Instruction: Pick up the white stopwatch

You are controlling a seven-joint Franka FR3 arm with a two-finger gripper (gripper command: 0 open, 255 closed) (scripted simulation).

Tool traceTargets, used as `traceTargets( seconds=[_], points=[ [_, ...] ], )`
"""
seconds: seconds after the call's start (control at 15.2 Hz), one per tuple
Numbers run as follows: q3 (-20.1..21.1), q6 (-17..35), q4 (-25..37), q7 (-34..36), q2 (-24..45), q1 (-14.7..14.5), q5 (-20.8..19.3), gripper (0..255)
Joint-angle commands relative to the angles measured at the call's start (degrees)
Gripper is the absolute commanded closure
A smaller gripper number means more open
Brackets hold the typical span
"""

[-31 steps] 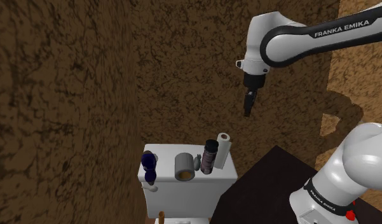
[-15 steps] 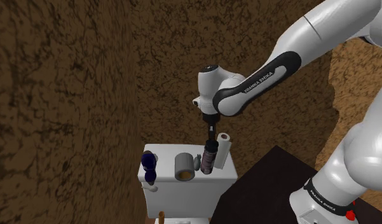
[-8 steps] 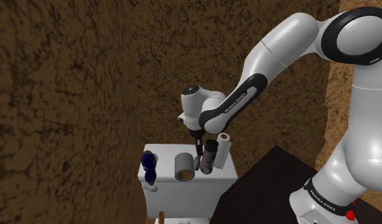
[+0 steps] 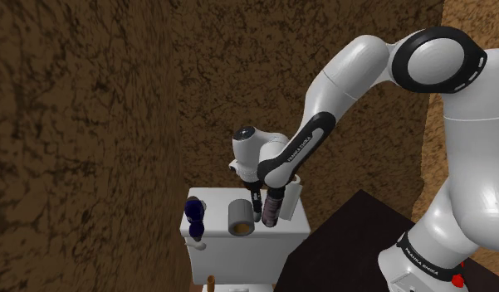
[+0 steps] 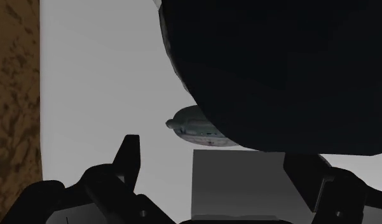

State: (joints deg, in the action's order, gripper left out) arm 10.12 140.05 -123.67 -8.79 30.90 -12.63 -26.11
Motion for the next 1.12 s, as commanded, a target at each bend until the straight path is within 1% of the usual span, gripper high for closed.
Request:
traceTargets(
  seconds=[0.0,0.07,0.13,0.73,1.06],
  points=[
    [-0.3,0.6,0.3,0.3,0.9,-0.2,-0.4,0],
    [-0.3,0.6,0.3,0.3,0.9,-0.2,-0.4,0],
    [-0.3,0.6,0.3,0.4,1.0,-0.2,-0.4,255],
    [-0.3,0.6,0.3,0.3,0.9,-0.2,-0.4,255],
    [0.8,-1.9,-0.7,-1.1,-2.7,0.6,1.2,255]
  ],
)
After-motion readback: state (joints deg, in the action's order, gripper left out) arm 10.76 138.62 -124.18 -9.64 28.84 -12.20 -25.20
